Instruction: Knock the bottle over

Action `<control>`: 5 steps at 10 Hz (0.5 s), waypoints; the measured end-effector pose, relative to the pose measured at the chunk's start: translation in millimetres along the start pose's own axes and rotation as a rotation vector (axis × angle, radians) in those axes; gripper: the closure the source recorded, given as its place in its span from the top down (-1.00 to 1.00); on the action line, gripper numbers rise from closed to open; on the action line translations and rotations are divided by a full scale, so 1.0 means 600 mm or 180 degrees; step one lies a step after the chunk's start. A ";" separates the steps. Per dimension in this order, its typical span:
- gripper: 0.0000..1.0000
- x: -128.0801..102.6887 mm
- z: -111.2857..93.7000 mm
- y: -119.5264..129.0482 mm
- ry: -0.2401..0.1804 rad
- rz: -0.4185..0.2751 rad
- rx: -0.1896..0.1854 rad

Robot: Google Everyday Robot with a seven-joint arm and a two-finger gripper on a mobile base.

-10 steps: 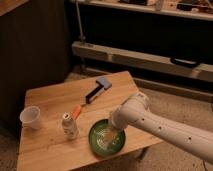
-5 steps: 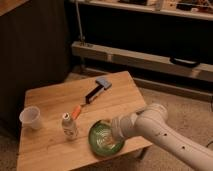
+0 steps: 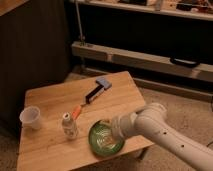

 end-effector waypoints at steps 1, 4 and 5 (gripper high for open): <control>0.21 0.028 0.011 -0.004 0.0022 -0.0141 0.0063; 0.21 0.149 0.057 -0.023 0.0321 -0.0516 0.0302; 0.21 0.179 0.062 -0.036 0.0455 -0.0627 0.0387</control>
